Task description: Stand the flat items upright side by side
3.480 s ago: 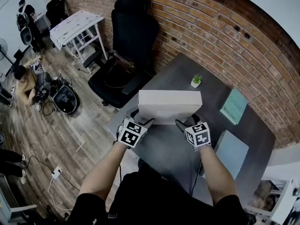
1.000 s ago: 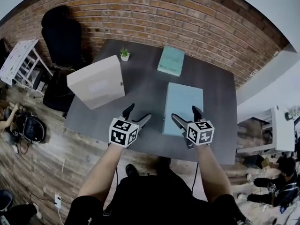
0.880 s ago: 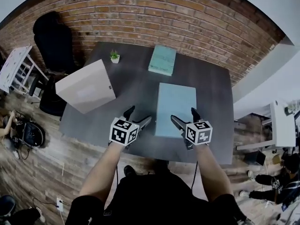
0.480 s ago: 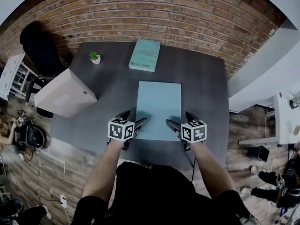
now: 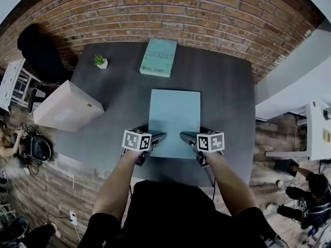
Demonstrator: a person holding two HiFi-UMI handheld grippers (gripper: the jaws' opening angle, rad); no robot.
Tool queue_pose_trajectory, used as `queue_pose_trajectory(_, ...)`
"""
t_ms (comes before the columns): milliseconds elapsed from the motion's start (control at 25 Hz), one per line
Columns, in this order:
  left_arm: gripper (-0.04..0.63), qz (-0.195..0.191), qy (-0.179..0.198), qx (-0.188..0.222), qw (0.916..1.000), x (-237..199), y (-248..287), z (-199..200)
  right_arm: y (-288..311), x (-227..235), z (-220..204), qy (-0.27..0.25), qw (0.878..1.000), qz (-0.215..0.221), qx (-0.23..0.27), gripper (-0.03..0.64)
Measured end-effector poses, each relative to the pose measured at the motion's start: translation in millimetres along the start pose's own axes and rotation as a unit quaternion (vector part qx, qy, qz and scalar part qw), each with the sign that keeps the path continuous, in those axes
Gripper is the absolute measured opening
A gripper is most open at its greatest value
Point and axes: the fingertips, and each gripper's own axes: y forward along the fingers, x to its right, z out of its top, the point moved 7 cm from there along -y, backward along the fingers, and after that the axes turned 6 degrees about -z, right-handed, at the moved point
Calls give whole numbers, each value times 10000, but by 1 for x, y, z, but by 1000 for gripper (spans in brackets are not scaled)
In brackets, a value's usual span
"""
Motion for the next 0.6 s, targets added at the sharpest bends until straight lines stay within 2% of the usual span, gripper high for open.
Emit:
queue_pose_trajectory(280,477,-513,-313,-294,9978,-10,13,-1,11,2,-1,175,9992,-9,-345,512)
queue_pose_trajectory(600,472,-420,-140,-255,9987,-2,19,1,14,2,4,75,9985,-62,-547,514)
